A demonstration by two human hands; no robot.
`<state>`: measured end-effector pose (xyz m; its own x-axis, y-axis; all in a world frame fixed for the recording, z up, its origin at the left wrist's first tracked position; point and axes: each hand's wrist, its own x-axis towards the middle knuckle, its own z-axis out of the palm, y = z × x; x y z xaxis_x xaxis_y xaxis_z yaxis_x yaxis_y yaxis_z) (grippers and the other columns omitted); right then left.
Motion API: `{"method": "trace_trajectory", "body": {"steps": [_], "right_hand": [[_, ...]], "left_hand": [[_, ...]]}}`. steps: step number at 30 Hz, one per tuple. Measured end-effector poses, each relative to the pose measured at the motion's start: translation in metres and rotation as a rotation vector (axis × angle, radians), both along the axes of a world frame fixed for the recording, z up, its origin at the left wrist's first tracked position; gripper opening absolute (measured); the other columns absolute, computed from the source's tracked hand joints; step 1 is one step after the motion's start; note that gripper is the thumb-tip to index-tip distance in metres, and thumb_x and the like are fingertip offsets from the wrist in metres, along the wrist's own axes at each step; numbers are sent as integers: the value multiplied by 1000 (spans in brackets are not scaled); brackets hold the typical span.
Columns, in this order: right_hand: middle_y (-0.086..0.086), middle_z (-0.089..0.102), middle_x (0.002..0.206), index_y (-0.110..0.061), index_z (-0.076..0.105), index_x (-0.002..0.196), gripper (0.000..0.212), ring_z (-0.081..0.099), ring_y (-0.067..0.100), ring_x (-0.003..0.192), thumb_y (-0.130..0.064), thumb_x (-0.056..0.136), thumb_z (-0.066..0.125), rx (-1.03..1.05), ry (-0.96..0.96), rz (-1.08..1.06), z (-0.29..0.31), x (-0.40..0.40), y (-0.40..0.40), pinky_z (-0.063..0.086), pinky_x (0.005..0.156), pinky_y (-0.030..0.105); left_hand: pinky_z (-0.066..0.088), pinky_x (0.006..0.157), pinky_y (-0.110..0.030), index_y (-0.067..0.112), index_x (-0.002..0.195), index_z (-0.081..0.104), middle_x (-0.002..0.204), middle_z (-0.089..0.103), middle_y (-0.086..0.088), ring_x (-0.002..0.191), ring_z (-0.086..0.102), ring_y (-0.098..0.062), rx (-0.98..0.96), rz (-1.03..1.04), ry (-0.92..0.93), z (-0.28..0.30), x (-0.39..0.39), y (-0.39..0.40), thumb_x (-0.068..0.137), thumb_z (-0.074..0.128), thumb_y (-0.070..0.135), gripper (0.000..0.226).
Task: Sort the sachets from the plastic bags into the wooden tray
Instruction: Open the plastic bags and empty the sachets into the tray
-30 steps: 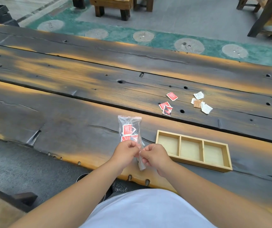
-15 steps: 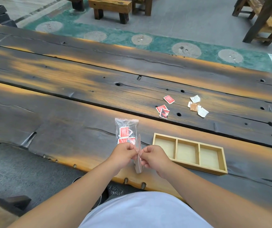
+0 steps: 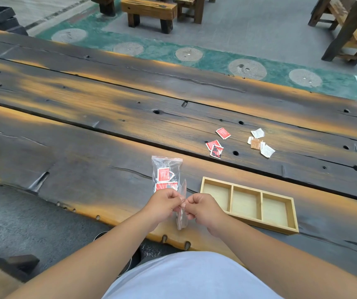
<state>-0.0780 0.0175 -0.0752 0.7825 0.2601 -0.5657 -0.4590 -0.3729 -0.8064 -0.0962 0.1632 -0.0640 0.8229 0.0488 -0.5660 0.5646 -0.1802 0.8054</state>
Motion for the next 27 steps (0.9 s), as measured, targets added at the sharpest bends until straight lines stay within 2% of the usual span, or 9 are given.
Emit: {"method": "trace_trajectory", "body": {"steps": [3,7,12,14,18,23,27], "right_hand": [[10,62,64,-9,66,74,15,55,12,52,-9,89,68,48,35,-9,5,0,-2,39,42,13],[10,68,71,-9,64,77,15,62,13,55,-5,91,61,54,69,-15,10,1,-2,40,42,14],[10,72,74,-9,65,80,15,67,12,57,-6,93,58,40,91,4,10,3,-3,43,46,18],[11,72,75,-9,66,79,14,68,14,60,-6,92,60,25,74,18,10,4,-3,45,47,18],[8,71,70,-11,67,76,16,66,13,56,-7,90,61,-6,47,32,10,4,-1,45,47,18],[4,69,65,-11,66,74,17,64,11,55,-7,89,61,-42,-2,22,7,5,-1,47,50,19],[7,70,68,-9,67,75,13,65,13,57,-8,86,60,-113,-60,59,2,6,-3,53,59,26]], "left_hand": [[43,60,-22,17,73,62,70,64,2,66,60,-8,30,-4,4,0,1,1,89,59,8,19],[40,46,-9,15,68,58,64,59,3,53,59,0,59,-26,-19,3,3,-1,88,57,1,24],[38,41,-7,14,71,57,69,58,2,65,55,-9,105,-98,-6,3,5,0,87,57,4,19],[39,45,-10,14,74,59,69,57,2,65,53,-9,119,-138,-9,1,6,2,84,58,3,15],[45,64,-24,11,77,64,70,59,-1,67,52,-12,166,-184,-53,-5,8,4,79,61,1,11],[44,65,-29,19,67,63,67,60,2,65,53,-13,237,-220,-67,-15,9,5,76,64,7,15],[43,63,-27,14,64,61,66,58,1,64,51,-12,295,-302,-87,-17,10,7,80,61,7,17]]}}
